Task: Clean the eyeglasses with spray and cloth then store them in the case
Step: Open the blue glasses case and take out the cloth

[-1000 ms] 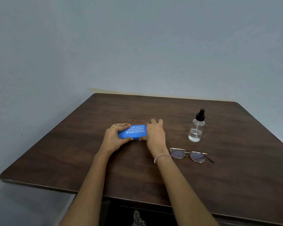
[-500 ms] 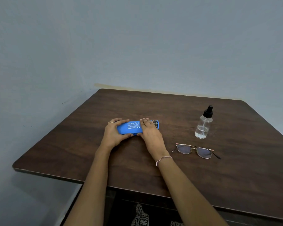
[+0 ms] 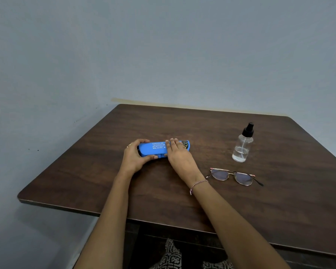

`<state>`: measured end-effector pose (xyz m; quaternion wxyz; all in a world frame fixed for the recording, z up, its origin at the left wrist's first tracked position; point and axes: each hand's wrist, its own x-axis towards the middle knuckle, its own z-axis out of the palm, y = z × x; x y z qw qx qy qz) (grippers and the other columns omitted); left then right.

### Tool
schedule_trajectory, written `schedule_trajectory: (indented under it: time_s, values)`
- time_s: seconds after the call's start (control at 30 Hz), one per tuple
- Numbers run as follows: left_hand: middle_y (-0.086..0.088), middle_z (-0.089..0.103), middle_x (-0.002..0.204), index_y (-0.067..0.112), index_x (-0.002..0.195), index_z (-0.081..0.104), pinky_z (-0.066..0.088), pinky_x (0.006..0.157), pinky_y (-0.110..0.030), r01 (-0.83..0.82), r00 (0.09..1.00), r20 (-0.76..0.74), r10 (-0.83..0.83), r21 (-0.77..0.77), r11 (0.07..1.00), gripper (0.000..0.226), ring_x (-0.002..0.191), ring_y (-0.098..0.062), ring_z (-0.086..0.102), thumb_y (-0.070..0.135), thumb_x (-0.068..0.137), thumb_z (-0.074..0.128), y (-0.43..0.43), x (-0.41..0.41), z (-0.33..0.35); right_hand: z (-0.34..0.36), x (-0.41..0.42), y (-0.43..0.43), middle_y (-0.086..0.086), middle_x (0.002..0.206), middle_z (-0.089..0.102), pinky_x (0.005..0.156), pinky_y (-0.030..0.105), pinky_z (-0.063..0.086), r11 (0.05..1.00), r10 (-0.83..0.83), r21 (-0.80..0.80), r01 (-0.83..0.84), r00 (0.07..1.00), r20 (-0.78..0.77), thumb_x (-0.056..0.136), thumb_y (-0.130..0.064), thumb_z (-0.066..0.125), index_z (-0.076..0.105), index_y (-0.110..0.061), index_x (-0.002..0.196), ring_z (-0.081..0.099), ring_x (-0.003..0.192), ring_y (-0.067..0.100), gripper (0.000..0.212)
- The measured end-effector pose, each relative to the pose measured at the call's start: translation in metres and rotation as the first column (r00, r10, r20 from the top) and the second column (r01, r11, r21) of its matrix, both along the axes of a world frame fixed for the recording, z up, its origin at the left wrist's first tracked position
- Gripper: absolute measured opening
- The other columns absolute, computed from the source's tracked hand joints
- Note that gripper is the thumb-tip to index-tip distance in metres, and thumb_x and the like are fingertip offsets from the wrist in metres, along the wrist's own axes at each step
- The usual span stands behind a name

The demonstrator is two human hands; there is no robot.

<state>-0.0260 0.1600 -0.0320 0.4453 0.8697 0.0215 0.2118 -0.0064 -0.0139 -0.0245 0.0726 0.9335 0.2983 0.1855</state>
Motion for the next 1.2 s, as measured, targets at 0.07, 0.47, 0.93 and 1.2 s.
schedule_trajectory:
  time_s: [0.07,0.47,0.93,1.2]
  values:
    - [0.005,0.06,0.113,0.018,0.111,0.061,0.044,0.09,-0.024,0.001,1.0,-0.01,-0.001,0.002,1.0,0.06,0.107,-0.009,0.051,0.025,0.058,0.088,0.001,0.0,0.0,-0.002,0.001,0.001,0.029,0.15,0.019,0.116,0.042,0.016,1.0,0.004,-0.019,-0.004,1.0,0.018,0.099,-0.003,0.026,0.006,0.008,0.144,0.019,0.14,0.039,0.051]
    - [0.002,0.053,0.126,0.022,0.136,0.043,0.038,0.096,-0.022,-0.011,0.998,-0.057,0.009,-0.026,1.0,0.097,0.117,-0.011,0.045,0.022,0.052,0.091,-0.004,-0.007,0.005,0.014,0.015,-0.007,0.017,0.13,0.052,0.102,0.033,0.034,0.962,0.106,0.259,-0.092,0.993,-0.044,0.102,-0.023,0.037,0.043,-0.003,0.132,0.047,0.123,0.029,0.036]
    - [-0.007,0.055,0.126,0.012,0.138,0.044,0.035,0.089,-0.02,-0.047,0.988,-0.146,0.046,-0.005,0.999,0.09,0.12,-0.019,0.047,0.021,0.06,0.088,-0.007,-0.009,0.011,0.03,0.065,0.008,0.007,0.084,0.06,0.079,0.037,0.036,0.902,-0.004,0.43,0.035,0.997,-0.073,0.1,-0.032,0.039,0.05,-0.016,0.08,0.052,0.084,0.026,0.028]
    - [-0.01,0.049,0.133,0.011,0.142,0.037,0.037,0.099,-0.026,-0.127,0.976,-0.17,0.135,0.058,0.99,0.093,0.125,-0.022,0.044,0.023,0.064,0.086,-0.007,-0.005,0.009,0.018,0.046,0.009,0.006,0.119,0.054,0.094,0.038,0.038,0.762,0.01,0.648,0.008,1.0,-0.024,0.092,-0.027,0.057,0.062,-0.013,0.119,0.043,0.116,0.022,0.031]
